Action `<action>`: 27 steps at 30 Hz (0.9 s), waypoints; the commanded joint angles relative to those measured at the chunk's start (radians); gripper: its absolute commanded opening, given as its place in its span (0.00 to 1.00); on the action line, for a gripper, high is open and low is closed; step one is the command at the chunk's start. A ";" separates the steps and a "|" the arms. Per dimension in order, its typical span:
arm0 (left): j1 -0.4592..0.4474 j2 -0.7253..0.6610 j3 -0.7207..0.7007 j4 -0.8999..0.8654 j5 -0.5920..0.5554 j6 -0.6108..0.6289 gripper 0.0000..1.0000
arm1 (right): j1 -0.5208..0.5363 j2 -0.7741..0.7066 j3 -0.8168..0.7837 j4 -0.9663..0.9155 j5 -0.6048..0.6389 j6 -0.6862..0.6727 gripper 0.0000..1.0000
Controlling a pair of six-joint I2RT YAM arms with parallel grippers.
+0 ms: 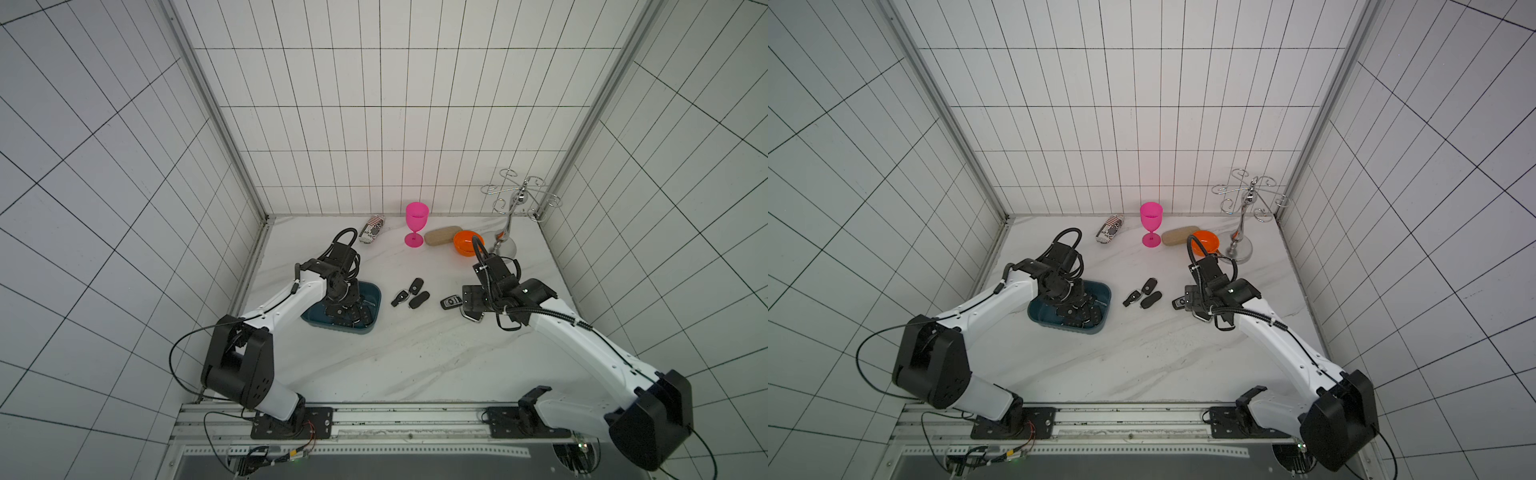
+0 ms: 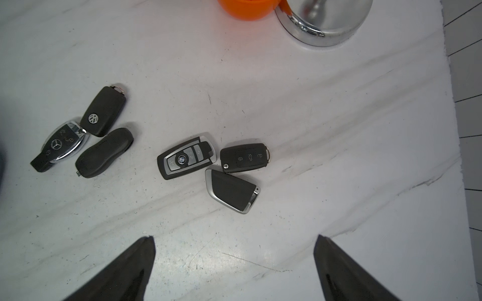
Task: Place the car key into the storage box
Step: Place the car key in the storage box, then pick up the car key from the center of the board.
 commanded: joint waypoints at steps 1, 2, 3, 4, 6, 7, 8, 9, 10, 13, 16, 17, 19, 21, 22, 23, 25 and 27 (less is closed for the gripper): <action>0.001 0.018 -0.010 0.007 0.016 0.010 0.28 | -0.055 0.097 0.032 -0.030 -0.052 -0.003 0.99; 0.002 0.024 -0.008 0.005 0.028 0.013 0.34 | -0.069 0.127 0.038 -0.024 -0.065 0.006 0.99; 0.002 0.028 -0.005 0.003 0.035 0.015 0.42 | -0.084 0.159 0.038 -0.019 -0.075 0.016 0.99; 0.002 0.030 -0.004 0.002 0.038 0.015 0.49 | -0.096 0.185 0.041 -0.011 -0.096 0.018 0.99; 0.001 0.028 -0.006 0.000 0.038 0.018 0.59 | -0.115 0.238 0.053 -0.009 -0.116 0.041 0.99; 0.001 0.025 -0.007 0.002 0.041 0.019 0.63 | -0.118 0.255 0.054 0.000 -0.124 0.041 0.99; 0.002 0.020 -0.009 0.001 0.043 0.019 0.67 | -0.120 0.273 0.060 0.007 -0.133 0.045 0.99; 0.001 0.017 -0.010 0.002 0.045 0.020 0.71 | -0.121 0.287 0.067 0.010 -0.138 0.047 0.99; 0.002 0.014 -0.010 0.003 0.044 0.022 0.74 | -0.122 0.297 0.070 0.018 -0.143 0.043 0.99; 0.001 0.011 -0.007 0.002 0.050 0.026 0.83 | -0.125 0.335 0.100 0.028 -0.141 0.036 0.99; 0.001 0.011 -0.007 0.006 0.064 0.025 0.86 | -0.135 0.387 0.133 0.026 -0.138 0.026 0.99; 0.002 0.011 -0.008 0.006 0.070 0.025 0.87 | -0.142 0.403 0.143 0.024 -0.144 0.025 0.99; 0.001 0.007 -0.010 0.008 0.080 0.027 0.89 | -0.155 0.426 0.159 0.023 -0.148 0.019 0.99; 0.001 0.001 -0.015 0.012 0.088 0.028 0.95 | -0.169 0.443 0.167 0.023 -0.150 0.015 0.99; 0.002 -0.001 -0.015 0.013 0.092 0.030 0.95 | -0.177 0.449 0.169 0.025 -0.151 0.013 0.99; 0.002 -0.003 -0.015 0.012 0.094 0.031 0.96 | -0.184 0.453 0.171 0.029 -0.151 0.010 0.99; 0.003 -0.003 -0.015 0.012 0.096 0.032 0.95 | -0.205 0.469 0.176 0.030 -0.160 0.002 0.99; 0.003 -0.004 -0.013 0.012 0.097 0.033 0.95 | -0.224 0.482 0.181 0.029 -0.179 -0.004 1.00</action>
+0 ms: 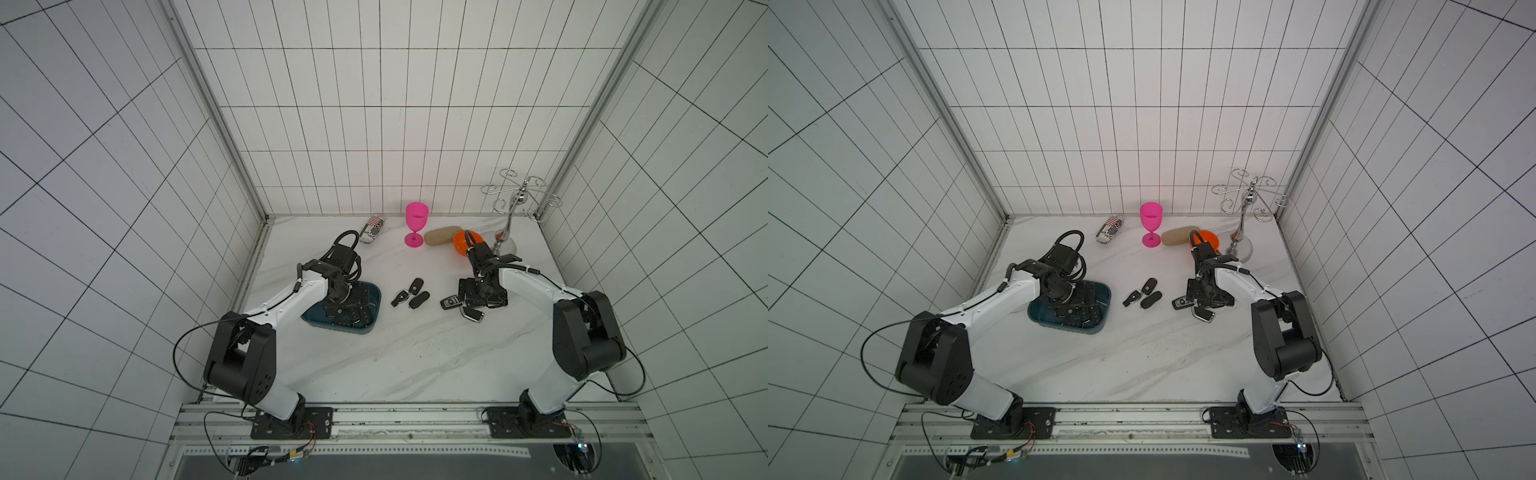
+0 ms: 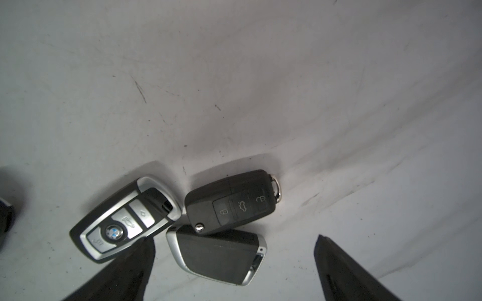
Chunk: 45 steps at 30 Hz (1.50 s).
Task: Place the car key into the storage box
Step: Pick up the car key from the center of the board.
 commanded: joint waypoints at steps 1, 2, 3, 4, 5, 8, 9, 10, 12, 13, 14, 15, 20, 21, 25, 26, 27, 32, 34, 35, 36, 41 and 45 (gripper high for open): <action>0.003 -0.024 -0.008 0.012 0.010 0.009 0.95 | -0.034 0.026 0.039 -0.013 -0.032 -0.015 0.99; 0.003 -0.024 -0.008 0.012 0.012 0.011 0.95 | -0.037 0.032 0.043 -0.013 -0.039 -0.016 0.99; 0.003 -0.024 -0.007 0.012 0.012 0.011 0.95 | -0.039 0.043 0.047 -0.013 -0.047 -0.017 0.98; 0.004 -0.024 -0.007 0.014 0.012 0.011 0.95 | -0.039 0.052 0.051 -0.012 -0.049 -0.017 0.98; 0.004 -0.023 -0.007 0.014 0.013 0.011 0.95 | -0.040 0.060 0.054 -0.013 -0.050 -0.017 0.98; 0.005 -0.023 -0.006 0.014 0.017 0.011 0.95 | -0.041 0.085 0.061 -0.013 -0.056 -0.017 0.97; 0.005 -0.024 -0.007 0.015 0.016 0.009 0.95 | -0.043 0.092 0.061 0.000 -0.059 -0.017 0.97; 0.005 -0.026 -0.007 0.016 0.017 0.009 0.95 | -0.043 0.098 0.059 0.016 -0.064 -0.017 0.96; 0.005 -0.027 -0.008 0.018 0.018 0.009 0.95 | -0.043 0.104 0.055 0.020 -0.067 -0.017 0.96; 0.005 -0.027 -0.010 0.018 0.018 0.009 0.95 | -0.043 0.109 0.055 0.021 -0.067 -0.017 0.96; 0.005 -0.026 -0.008 0.019 0.019 0.008 0.95 | -0.043 0.111 0.054 0.019 -0.067 -0.017 0.95; 0.005 -0.026 -0.008 0.019 0.021 0.008 0.95 | -0.043 0.114 0.054 0.019 -0.067 -0.017 0.94; 0.006 -0.027 -0.010 0.022 0.031 0.008 0.95 | -0.046 0.119 0.041 0.020 -0.065 -0.017 0.88; 0.005 -0.029 -0.010 0.022 0.033 0.008 0.95 | -0.046 0.123 0.039 0.020 -0.068 -0.017 0.87; 0.005 -0.032 -0.010 0.025 0.038 0.008 0.95 | -0.046 0.136 0.018 0.019 -0.083 -0.013 0.84; 0.005 -0.034 -0.010 0.026 0.039 0.007 0.96 | -0.046 0.138 0.011 0.022 -0.083 -0.011 0.84; 0.005 -0.033 -0.010 0.028 0.042 0.007 0.95 | -0.046 0.142 0.004 0.025 -0.082 -0.011 0.84; 0.005 -0.036 -0.012 0.032 0.047 0.007 0.95 | -0.046 0.154 -0.006 0.027 -0.084 -0.011 0.84; 0.005 -0.038 -0.013 0.034 0.048 0.004 0.95 | -0.046 0.156 -0.005 0.027 -0.086 -0.010 0.83; 0.005 -0.039 -0.014 0.035 0.048 0.004 0.95 | -0.047 0.158 -0.006 0.028 -0.093 -0.011 0.80; 0.005 -0.041 -0.015 0.037 0.049 0.004 0.95 | -0.046 0.158 -0.007 0.029 -0.100 -0.011 0.76; 0.006 -0.047 -0.016 0.037 0.046 0.003 0.95 | -0.052 0.161 -0.017 0.039 -0.117 -0.017 0.56; 0.005 -0.049 -0.017 0.037 0.044 0.003 0.95 | -0.054 0.146 -0.022 0.044 -0.122 -0.016 0.48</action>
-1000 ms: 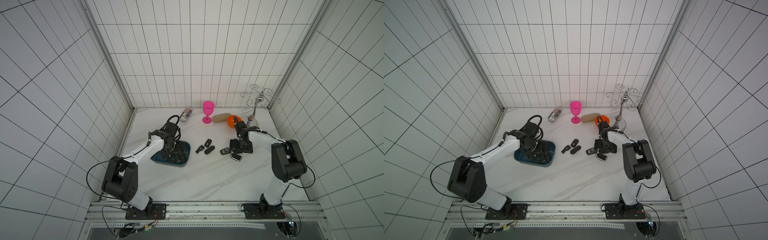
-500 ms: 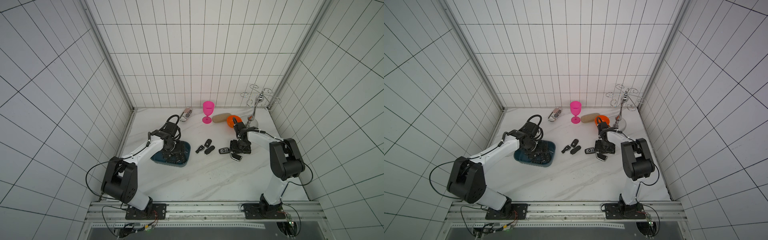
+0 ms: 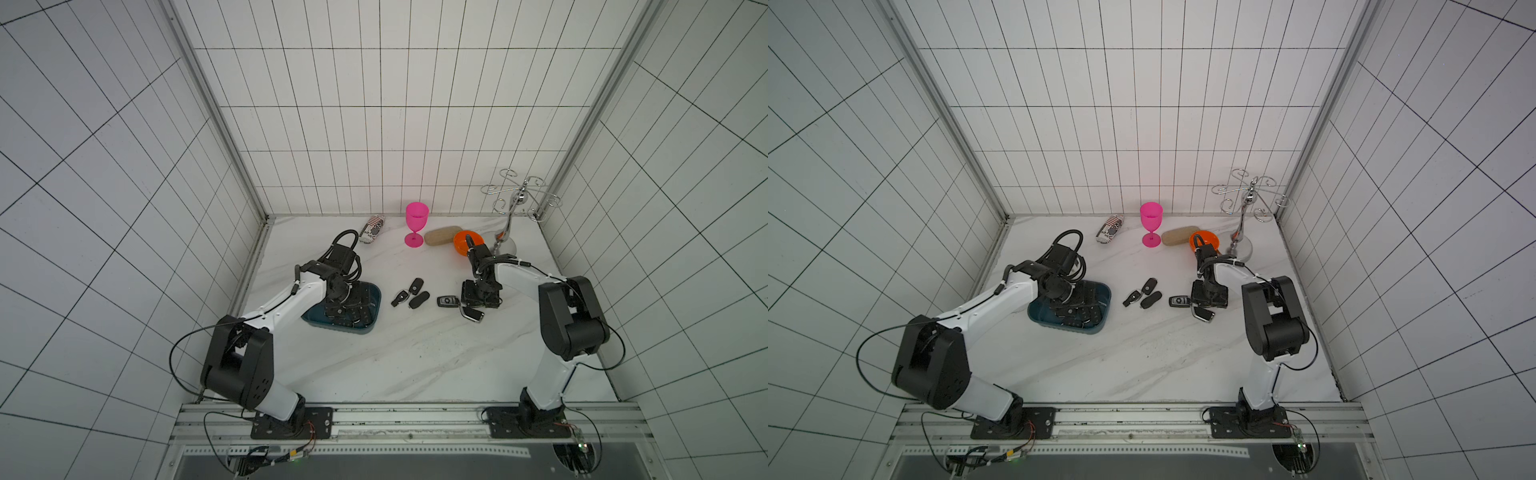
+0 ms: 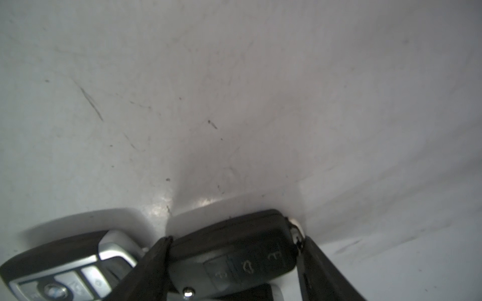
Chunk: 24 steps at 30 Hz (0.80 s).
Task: Place the car key into the storage box
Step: Pick up the car key from the center of the board.
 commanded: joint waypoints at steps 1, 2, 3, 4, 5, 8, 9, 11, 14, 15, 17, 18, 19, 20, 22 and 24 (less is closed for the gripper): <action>0.004 -0.024 -0.006 0.022 0.001 0.004 0.95 | -0.011 0.007 -0.039 -0.004 -0.010 -0.001 0.46; 0.004 -0.024 -0.006 0.022 0.000 0.004 0.95 | -0.010 -0.005 -0.040 -0.003 -0.004 -0.001 0.45; 0.004 -0.024 -0.006 0.022 -0.001 0.002 0.95 | -0.008 -0.022 -0.039 -0.006 0.004 -0.001 0.44; 0.004 -0.025 -0.006 0.022 -0.004 0.001 0.95 | -0.003 -0.042 -0.039 -0.006 0.020 -0.006 0.44; 0.005 -0.026 -0.007 0.022 -0.011 -0.003 0.94 | 0.005 -0.063 -0.037 -0.007 0.038 -0.010 0.44; 0.020 -0.027 -0.008 0.025 -0.015 -0.016 0.93 | 0.052 -0.144 -0.030 -0.008 0.107 -0.032 0.45; 0.025 -0.029 -0.009 0.029 -0.012 -0.020 0.93 | 0.076 -0.171 -0.026 -0.008 0.130 -0.040 0.45; 0.033 -0.034 -0.012 0.035 -0.012 -0.024 0.93 | 0.127 -0.207 -0.006 -0.018 0.176 -0.047 0.45; 0.042 -0.037 -0.011 0.035 -0.021 -0.026 0.92 | 0.209 -0.236 0.040 -0.043 0.224 -0.056 0.45; 0.046 -0.037 -0.011 0.034 -0.027 -0.028 0.92 | 0.240 -0.240 0.060 -0.047 0.228 -0.057 0.45; 0.062 -0.043 -0.005 0.031 -0.038 -0.038 0.90 | 0.299 -0.239 0.096 -0.051 0.208 -0.053 0.45; 0.079 -0.052 -0.005 0.029 -0.046 -0.049 0.90 | 0.335 -0.233 0.118 -0.052 0.201 -0.045 0.45; 0.105 -0.069 -0.006 0.031 -0.048 -0.058 0.90 | 0.377 -0.224 0.143 -0.052 0.196 -0.038 0.45; 0.130 -0.086 -0.007 0.031 -0.047 -0.063 0.90 | 0.411 -0.209 0.168 -0.052 0.193 -0.035 0.45; 0.202 -0.127 -0.005 0.024 -0.043 -0.065 0.90 | 0.489 -0.169 0.235 -0.081 0.190 -0.030 0.45; 0.277 -0.159 0.001 0.009 -0.037 -0.056 0.90 | 0.553 -0.133 0.289 -0.078 0.174 -0.033 0.45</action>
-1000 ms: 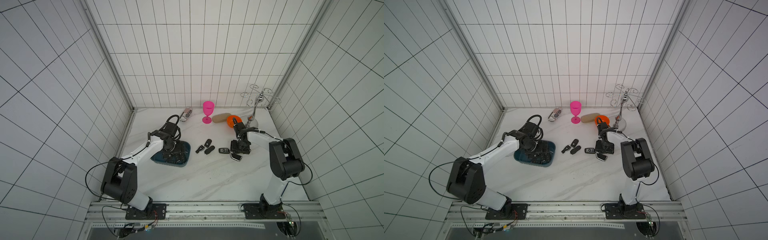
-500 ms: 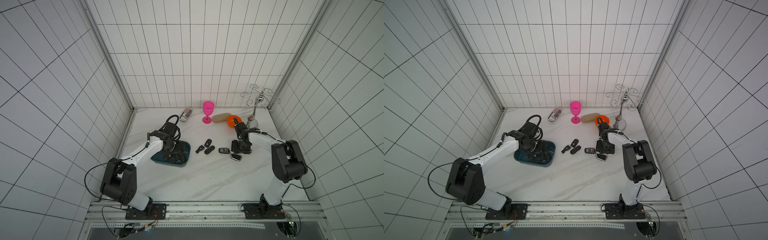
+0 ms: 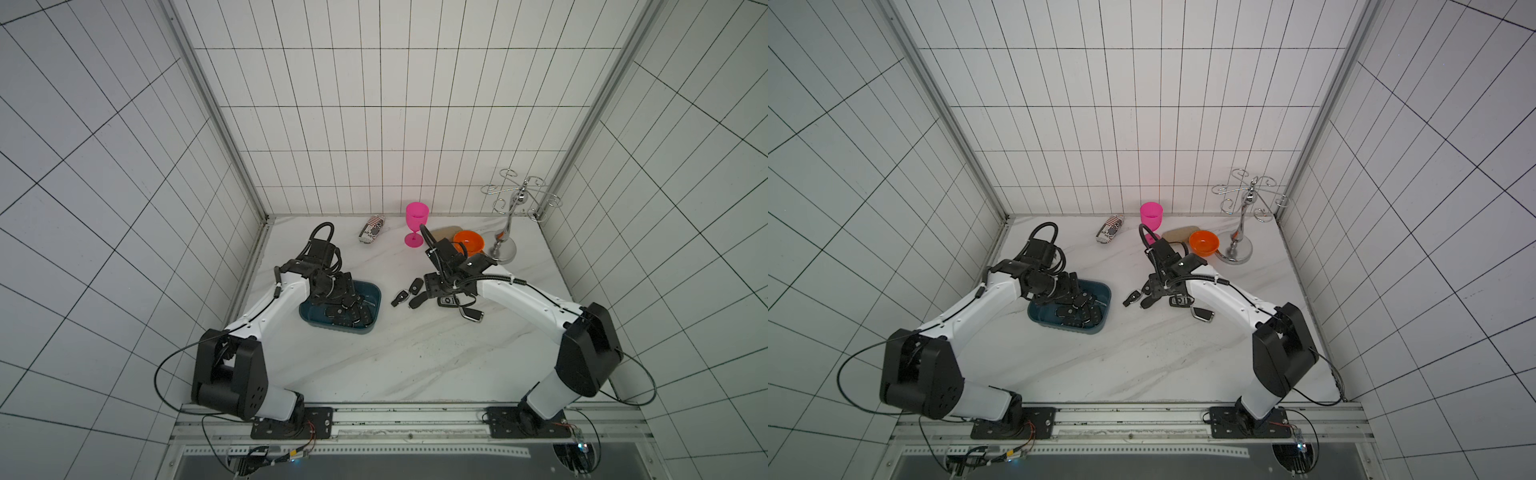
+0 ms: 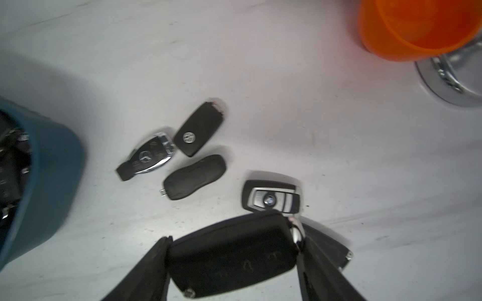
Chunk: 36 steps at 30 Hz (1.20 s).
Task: Place the car key into the storage box
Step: Pick up the car key from the center of the board, then place the car key in the storage box.
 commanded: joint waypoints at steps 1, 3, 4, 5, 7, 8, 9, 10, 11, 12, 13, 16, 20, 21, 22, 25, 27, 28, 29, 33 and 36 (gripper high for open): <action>0.114 -0.066 0.010 -0.013 -0.002 0.004 0.90 | 0.100 0.062 0.114 -0.037 -0.012 0.004 0.45; 0.184 -0.077 0.016 -0.039 0.034 0.024 0.90 | 0.144 0.101 0.155 -0.025 -0.044 -0.014 0.45; 0.224 -0.082 0.015 -0.048 0.071 0.034 0.90 | 0.163 0.124 0.174 0.000 -0.067 -0.025 0.45; 0.253 -0.092 0.007 -0.047 0.115 0.038 0.90 | 0.178 0.147 0.190 0.024 -0.098 -0.040 0.45; 0.288 -0.120 -0.026 -0.010 0.220 0.029 0.90 | 0.193 0.195 0.220 0.049 -0.173 -0.064 0.45; 0.298 -0.136 -0.047 0.014 0.260 0.019 0.90 | 0.203 0.213 0.226 0.076 -0.206 -0.088 0.45; 0.305 -0.146 -0.058 0.025 0.283 0.010 0.89 | 0.212 0.224 0.229 0.092 -0.223 -0.105 0.45; 0.315 -0.157 -0.066 0.031 0.308 -0.001 0.89 | 0.223 0.235 0.229 0.115 -0.231 -0.124 0.45; 0.325 -0.169 -0.077 0.041 0.327 -0.008 0.87 | 0.230 0.243 0.230 0.139 -0.246 -0.141 0.45; 0.331 -0.183 -0.086 0.050 0.331 -0.012 0.87 | 0.234 0.254 0.235 0.151 -0.268 -0.156 0.45; 0.337 -0.201 -0.092 0.054 0.330 -0.010 0.87 | 0.236 0.263 0.243 0.158 -0.297 -0.171 0.45; 0.353 -0.273 -0.115 0.074 0.313 -0.011 0.84 | 0.240 0.296 0.273 0.159 -0.353 -0.206 0.45; 0.362 -0.380 -0.144 0.091 0.245 -0.018 0.82 | 0.246 0.328 0.308 0.152 -0.368 -0.241 0.45; 0.364 -0.403 -0.150 0.094 0.229 -0.021 0.82 | 0.247 0.335 0.316 0.150 -0.370 -0.244 0.45; 0.363 -0.424 -0.160 0.100 0.212 -0.024 0.82 | 0.249 0.343 0.327 0.148 -0.369 -0.247 0.45; 0.366 -0.461 -0.197 0.124 0.182 -0.031 0.83 | 0.251 0.386 0.374 0.118 -0.378 -0.256 0.45; 0.365 -0.465 -0.206 0.125 0.186 -0.029 0.84 | 0.256 0.416 0.411 0.095 -0.374 -0.266 0.45; 0.365 -0.469 -0.205 0.122 0.189 -0.027 0.85 | 0.258 0.431 0.426 0.088 -0.372 -0.273 0.45; 0.365 -0.471 -0.202 0.121 0.191 -0.026 0.85 | 0.260 0.447 0.444 0.080 -0.368 -0.278 0.45; 0.365 -0.478 -0.206 0.130 0.191 -0.029 0.85 | 0.263 0.502 0.497 0.066 -0.344 -0.289 0.45; 0.365 -0.486 -0.202 0.123 0.190 -0.033 0.85 | 0.264 0.540 0.533 0.059 -0.318 -0.294 0.45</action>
